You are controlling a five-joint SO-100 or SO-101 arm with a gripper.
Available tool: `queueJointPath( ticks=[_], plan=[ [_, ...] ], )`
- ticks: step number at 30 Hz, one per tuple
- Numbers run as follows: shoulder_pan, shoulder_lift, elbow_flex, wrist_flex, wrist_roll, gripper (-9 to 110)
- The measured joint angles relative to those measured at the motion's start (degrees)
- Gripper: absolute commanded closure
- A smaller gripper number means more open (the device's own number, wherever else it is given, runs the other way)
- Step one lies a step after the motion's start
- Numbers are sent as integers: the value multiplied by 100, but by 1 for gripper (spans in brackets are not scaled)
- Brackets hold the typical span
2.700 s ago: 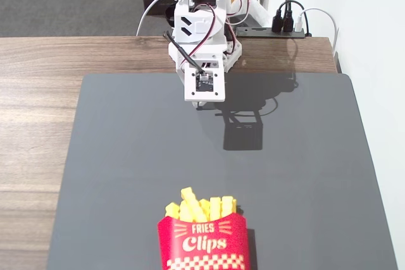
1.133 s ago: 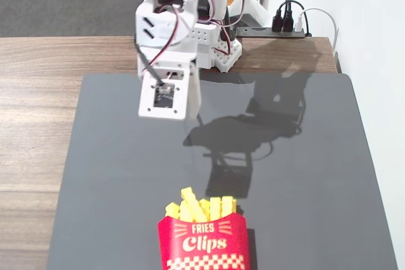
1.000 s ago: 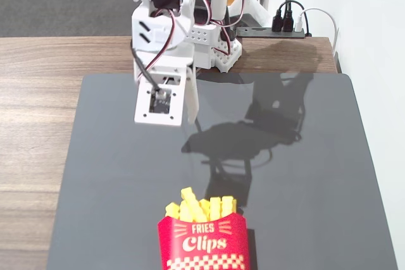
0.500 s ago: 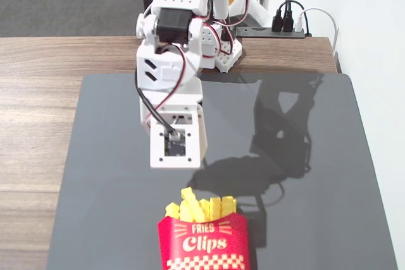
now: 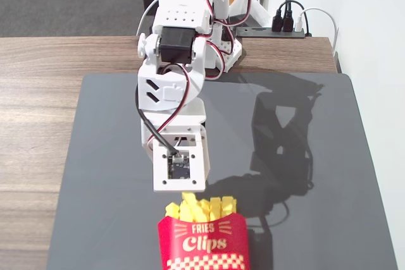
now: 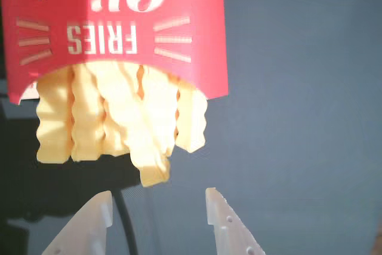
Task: Grab a fry
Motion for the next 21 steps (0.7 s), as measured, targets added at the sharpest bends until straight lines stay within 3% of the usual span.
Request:
queueJointPath(
  ticks=[17,21],
  plan=[
    [-229,-782,-466,-53,255,81],
    [-272,-888,-580,-70,272,88]
  ],
)
